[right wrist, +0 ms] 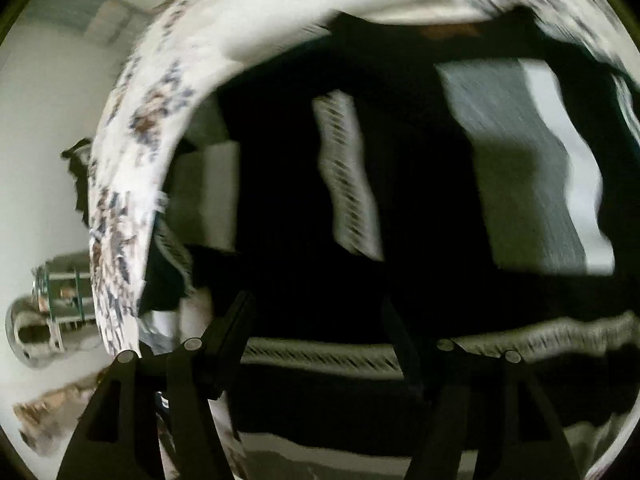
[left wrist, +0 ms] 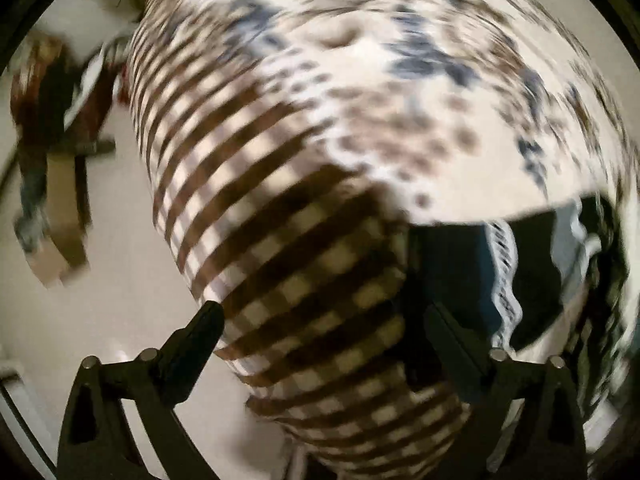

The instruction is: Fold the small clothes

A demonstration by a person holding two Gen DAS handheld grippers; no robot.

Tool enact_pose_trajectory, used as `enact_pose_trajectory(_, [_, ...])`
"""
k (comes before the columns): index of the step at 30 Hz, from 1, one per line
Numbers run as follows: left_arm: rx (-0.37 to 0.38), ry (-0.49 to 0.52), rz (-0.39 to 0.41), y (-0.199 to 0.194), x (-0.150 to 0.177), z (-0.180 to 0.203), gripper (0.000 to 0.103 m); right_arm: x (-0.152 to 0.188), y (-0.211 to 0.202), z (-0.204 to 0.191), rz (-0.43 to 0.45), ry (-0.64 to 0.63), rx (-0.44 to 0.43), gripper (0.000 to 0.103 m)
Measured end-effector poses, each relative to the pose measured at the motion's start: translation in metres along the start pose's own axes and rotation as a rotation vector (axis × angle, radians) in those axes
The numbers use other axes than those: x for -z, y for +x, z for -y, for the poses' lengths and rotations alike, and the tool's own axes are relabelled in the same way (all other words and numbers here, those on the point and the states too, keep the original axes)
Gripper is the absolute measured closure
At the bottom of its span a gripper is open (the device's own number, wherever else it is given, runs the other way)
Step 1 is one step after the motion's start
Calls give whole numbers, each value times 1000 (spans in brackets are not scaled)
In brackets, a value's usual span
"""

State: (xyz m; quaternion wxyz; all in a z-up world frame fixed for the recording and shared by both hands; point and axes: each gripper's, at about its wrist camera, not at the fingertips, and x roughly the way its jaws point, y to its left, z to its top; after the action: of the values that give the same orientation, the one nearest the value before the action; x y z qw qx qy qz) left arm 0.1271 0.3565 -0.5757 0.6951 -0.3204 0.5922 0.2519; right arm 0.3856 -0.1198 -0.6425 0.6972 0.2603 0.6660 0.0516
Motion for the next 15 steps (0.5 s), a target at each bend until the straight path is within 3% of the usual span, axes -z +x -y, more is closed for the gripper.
enact_pose_trajectory(4, [145,-55,-21,22,-6,6,8,12,25,6,-43,16,20,36])
enact_pose_trajectory(6, [141,13,11,25,-10,32,16,16,32,1,-44,-13,47,36])
enact_pose_trajectory(7, [129,49,36,25,-11,43,25,19,36,-2,-43,-34,73,36])
enact_pose_trajectory(9, [44,127,63,28,-14,64,77,22,41,-8,-45,-54,106,36])
enact_pose_trajectory(10, [33,138,80,25,-17,68,82,23,43,-11,-47,-60,121,36])
enact_pose_trajectory(11, [36,125,99,18,-19,69,99,24,44,-14,-46,-63,127,36])
enact_pose_trajectory(15, [155,20,210,-25,-43,47,98,27,41,-23,-40,-66,116,36])
